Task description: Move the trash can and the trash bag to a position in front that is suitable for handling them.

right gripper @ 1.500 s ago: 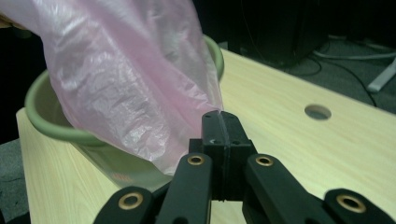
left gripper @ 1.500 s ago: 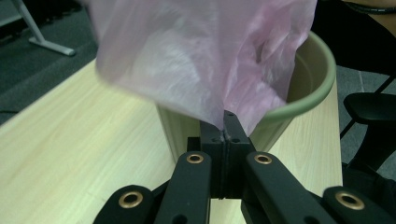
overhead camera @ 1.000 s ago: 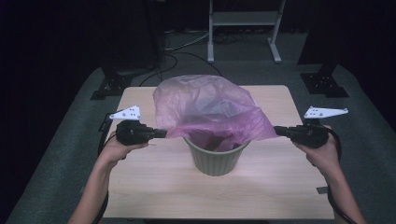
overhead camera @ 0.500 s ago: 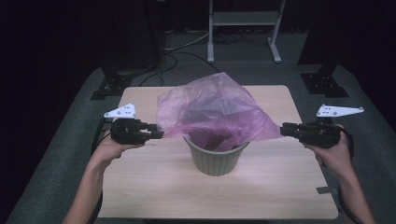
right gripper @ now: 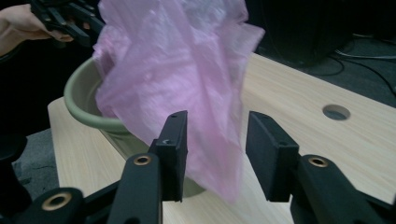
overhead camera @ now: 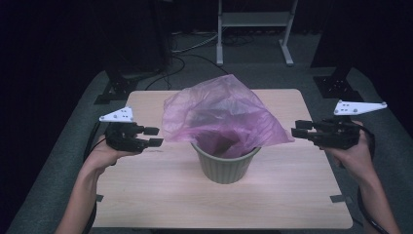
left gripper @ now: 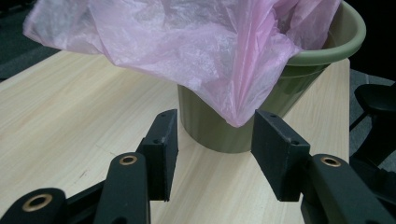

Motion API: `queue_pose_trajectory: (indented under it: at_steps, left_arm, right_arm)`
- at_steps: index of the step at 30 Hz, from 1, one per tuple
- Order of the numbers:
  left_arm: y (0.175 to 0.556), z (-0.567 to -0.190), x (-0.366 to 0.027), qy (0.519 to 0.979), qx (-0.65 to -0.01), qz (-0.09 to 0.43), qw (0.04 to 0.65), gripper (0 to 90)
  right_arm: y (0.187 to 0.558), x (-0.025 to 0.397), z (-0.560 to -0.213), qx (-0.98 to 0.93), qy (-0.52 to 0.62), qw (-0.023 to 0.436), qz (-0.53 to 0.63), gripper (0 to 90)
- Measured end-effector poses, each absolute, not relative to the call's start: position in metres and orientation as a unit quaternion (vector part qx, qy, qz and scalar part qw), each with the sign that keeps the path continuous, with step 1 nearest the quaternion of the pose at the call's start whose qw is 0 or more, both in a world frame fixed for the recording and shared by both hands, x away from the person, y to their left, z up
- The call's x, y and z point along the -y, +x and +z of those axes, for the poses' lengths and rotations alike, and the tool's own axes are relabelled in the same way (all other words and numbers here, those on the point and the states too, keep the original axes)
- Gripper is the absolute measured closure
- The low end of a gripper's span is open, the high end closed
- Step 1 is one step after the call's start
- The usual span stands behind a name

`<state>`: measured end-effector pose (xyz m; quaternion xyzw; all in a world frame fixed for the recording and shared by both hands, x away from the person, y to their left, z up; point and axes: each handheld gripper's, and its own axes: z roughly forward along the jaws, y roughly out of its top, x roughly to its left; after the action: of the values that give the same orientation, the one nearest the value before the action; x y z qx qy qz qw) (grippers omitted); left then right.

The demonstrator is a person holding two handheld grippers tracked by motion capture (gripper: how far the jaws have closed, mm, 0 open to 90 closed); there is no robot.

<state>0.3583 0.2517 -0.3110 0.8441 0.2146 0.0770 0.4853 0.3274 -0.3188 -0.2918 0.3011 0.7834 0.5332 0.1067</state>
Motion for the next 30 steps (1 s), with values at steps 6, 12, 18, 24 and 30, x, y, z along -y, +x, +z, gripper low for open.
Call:
queue_pose_trajectory:
  at_steps: [6,12,18,24,30]
  left_arm:
    - [0.359,-0.301,-0.255,0.843,-0.213,0.079,0.488,46.2]
    - [0.358,-0.288,-0.257,0.843,-0.209,0.087,0.488,43.1]
    - [0.36,-0.276,-0.253,0.842,-0.201,0.09,0.493,40.1]
    - [0.368,-0.268,-0.233,0.846,-0.186,0.086,0.492,37.5]
    - [0.377,-0.266,-0.207,0.853,-0.17,0.073,0.487,36.4]
  right_arm:
    - [0.334,0.302,-0.279,-0.794,0.278,0.106,0.531,51.1]
    - [0.342,0.287,-0.266,-0.798,0.26,0.102,0.534,45.3]
    - [0.35,0.272,-0.257,-0.803,0.245,0.098,0.534,40.5]
    - [0.357,0.258,-0.255,-0.812,0.24,0.1,0.523,40.7]
    - [0.36,0.25,-0.257,-0.819,0.237,0.1,0.513,43.9]
